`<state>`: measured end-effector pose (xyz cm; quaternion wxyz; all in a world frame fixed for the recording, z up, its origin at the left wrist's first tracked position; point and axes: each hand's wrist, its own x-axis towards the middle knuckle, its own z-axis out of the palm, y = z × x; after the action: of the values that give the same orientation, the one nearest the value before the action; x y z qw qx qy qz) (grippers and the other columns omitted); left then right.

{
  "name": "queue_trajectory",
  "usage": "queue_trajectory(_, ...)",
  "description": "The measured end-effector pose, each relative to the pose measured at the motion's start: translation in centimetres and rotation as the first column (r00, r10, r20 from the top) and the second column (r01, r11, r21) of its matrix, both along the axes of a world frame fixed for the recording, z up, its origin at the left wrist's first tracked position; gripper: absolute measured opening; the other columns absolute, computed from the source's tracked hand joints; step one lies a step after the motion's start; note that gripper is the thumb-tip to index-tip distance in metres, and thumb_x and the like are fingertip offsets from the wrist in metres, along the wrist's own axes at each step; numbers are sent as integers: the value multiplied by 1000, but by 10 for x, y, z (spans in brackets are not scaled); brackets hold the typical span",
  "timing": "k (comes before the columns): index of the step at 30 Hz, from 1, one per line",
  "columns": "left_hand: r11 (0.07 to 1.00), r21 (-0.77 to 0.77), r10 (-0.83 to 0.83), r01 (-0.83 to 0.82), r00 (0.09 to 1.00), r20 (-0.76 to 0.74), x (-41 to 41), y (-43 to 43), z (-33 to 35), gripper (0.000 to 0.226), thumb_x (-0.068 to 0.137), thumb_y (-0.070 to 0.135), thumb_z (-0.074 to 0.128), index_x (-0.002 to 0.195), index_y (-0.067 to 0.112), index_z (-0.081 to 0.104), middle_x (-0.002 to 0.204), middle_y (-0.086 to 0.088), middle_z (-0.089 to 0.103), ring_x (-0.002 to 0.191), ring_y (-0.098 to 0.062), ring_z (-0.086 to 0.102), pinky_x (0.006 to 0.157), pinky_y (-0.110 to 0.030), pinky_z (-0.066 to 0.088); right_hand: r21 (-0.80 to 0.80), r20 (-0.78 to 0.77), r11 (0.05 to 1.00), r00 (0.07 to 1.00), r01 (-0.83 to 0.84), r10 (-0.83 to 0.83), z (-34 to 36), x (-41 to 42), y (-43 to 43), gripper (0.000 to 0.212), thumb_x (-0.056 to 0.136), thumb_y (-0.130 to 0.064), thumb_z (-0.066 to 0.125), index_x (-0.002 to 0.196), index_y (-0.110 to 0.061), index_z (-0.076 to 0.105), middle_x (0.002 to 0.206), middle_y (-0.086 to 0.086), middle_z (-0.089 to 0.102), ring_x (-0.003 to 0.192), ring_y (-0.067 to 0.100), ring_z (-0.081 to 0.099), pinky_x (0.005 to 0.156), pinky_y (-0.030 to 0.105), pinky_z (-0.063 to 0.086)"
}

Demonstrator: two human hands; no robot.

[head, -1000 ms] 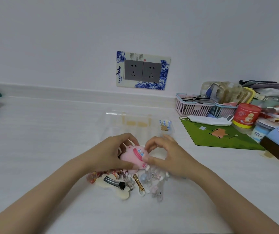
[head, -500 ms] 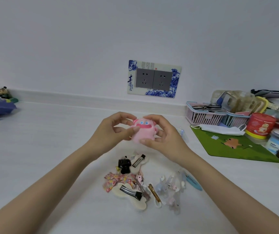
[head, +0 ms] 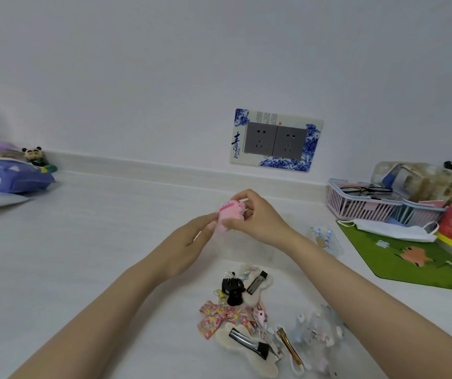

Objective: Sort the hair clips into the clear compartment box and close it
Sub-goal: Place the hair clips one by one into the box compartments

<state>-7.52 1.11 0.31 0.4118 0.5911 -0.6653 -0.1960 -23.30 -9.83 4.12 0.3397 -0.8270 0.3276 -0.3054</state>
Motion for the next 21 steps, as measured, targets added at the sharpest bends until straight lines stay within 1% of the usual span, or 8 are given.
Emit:
queue_trajectory(2,1000,-6,2,-2,1000,11,0,0,-1,47,96,43,29,141,31,38,146,15,40,132,2,36,110,-21,26,-37,-51,999,999,-20,18,-1,0,-3,43,76,-30,73,114,-23,54,110,0,60,83,18,58,73,28,49)
queue_trajectory(3,1000,-10,5,-4,1000,21,0,0,-1,46,97,42,30,141,31,38,146,15,39,132,1,35,110,-22,25,-61,-105,998,994,-35,28,-1,0,-4,45,79,-35,70,120,-24,53,116,-2,58,89,16,56,78,25,46)
queue_trajectory(5,1000,-9,9,-9,999,43,0,0,-1,49,95,45,29,140,31,37,146,14,39,131,0,36,109,-22,26,-108,-207,992,978,-61,38,-1,-5,-3,54,83,-44,64,132,-28,46,132,-5,51,112,13,49,95,27,40)
queue_trajectory(7,1000,-5,24,-24,998,65,0,0,-1,54,92,53,27,141,32,35,145,15,39,128,-1,40,106,-22,29,-152,-223,985,974,-78,42,-1,-11,0,58,84,-47,61,136,-32,41,141,-9,44,128,9,40,108,30,32)
queue_trajectory(10,999,-13,40,-38,992,122,0,-1,-3,47,95,51,26,139,36,37,146,18,35,129,3,34,105,-20,26,-211,-247,972,968,-99,45,-2,-19,9,53,85,-51,56,133,-33,44,144,-13,41,133,6,35,113,34,26)
queue_trajectory(14,999,-2,34,-35,982,183,-2,-1,-4,47,94,55,26,135,39,41,150,17,30,135,2,26,108,-22,21,-321,-414,933,910,-163,16,-4,-26,15,48,89,-50,51,133,-32,48,148,-8,38,138,10,26,114,29,12)
queue_trajectory(17,997,-58,69,-58,974,217,-3,4,-2,45,93,54,31,134,40,43,146,17,36,134,-1,32,109,-25,27,-340,-280,932,960,-124,25,3,-35,21,40,89,-45,54,125,-29,55,136,-9,50,129,7,40,112,28,23)
queue_trajectory(21,968,-251,63,-5,972,226,-23,16,6,41,87,54,42,119,33,58,122,20,55,117,4,45,100,-22,37,-279,-61,956,995,-91,77,4,-68,38,21,87,-32,62,107,-28,66,114,-14,62,110,0,54,97,17,38)
